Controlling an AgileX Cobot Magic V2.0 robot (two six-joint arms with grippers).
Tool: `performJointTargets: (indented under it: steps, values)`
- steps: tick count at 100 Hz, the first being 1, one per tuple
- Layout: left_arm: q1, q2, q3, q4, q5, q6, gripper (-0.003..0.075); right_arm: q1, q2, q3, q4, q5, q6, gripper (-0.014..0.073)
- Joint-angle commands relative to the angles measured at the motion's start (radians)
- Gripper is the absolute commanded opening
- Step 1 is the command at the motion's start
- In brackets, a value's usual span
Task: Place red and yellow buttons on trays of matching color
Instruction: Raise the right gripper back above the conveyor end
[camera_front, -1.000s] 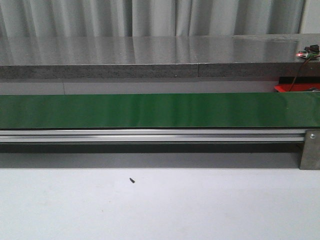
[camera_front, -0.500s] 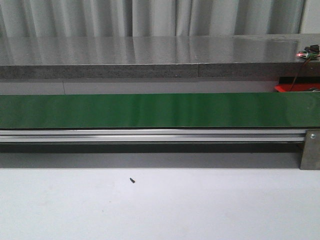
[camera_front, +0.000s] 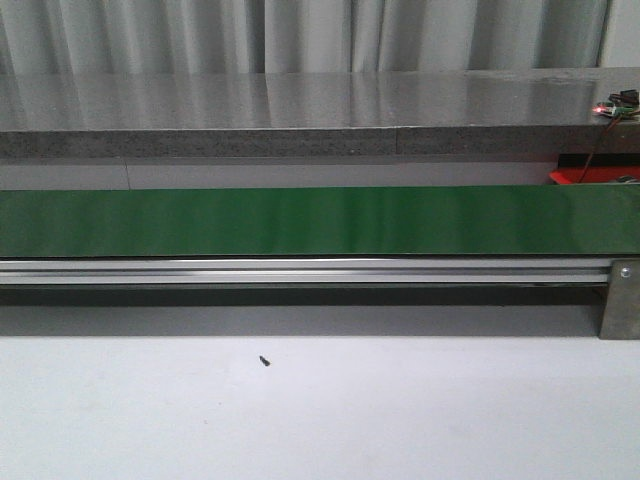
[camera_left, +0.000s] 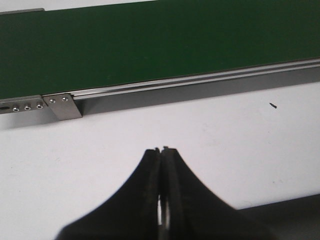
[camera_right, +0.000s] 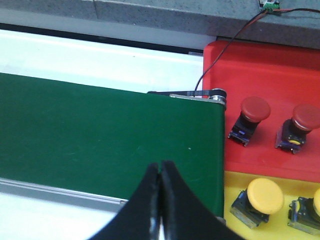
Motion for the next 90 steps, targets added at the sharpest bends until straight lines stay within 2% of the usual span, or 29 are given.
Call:
performJointTargets:
  steps: [1,44,62,90]
  values:
    - [-0.008,0.002,-0.024,-0.031,-0.064,0.002,-0.0020,0.005,-0.072,0.014,0.012,-0.088,-0.008,-0.0067]
    - [-0.008,0.002,-0.024,-0.043,-0.051,0.002,-0.0020,0.005,-0.366,0.198,0.012,-0.122,-0.008,-0.0067]
    - [-0.008,0.002,-0.024,-0.047,-0.054,0.000,-0.0020,0.005,-0.390,0.204,0.012,-0.126,-0.008,-0.0067]
    - [0.036,0.119,-0.116,0.052,-0.081,-0.134,-0.0020,0.005,-0.390,0.204,0.012,-0.125,-0.008,-0.0067]
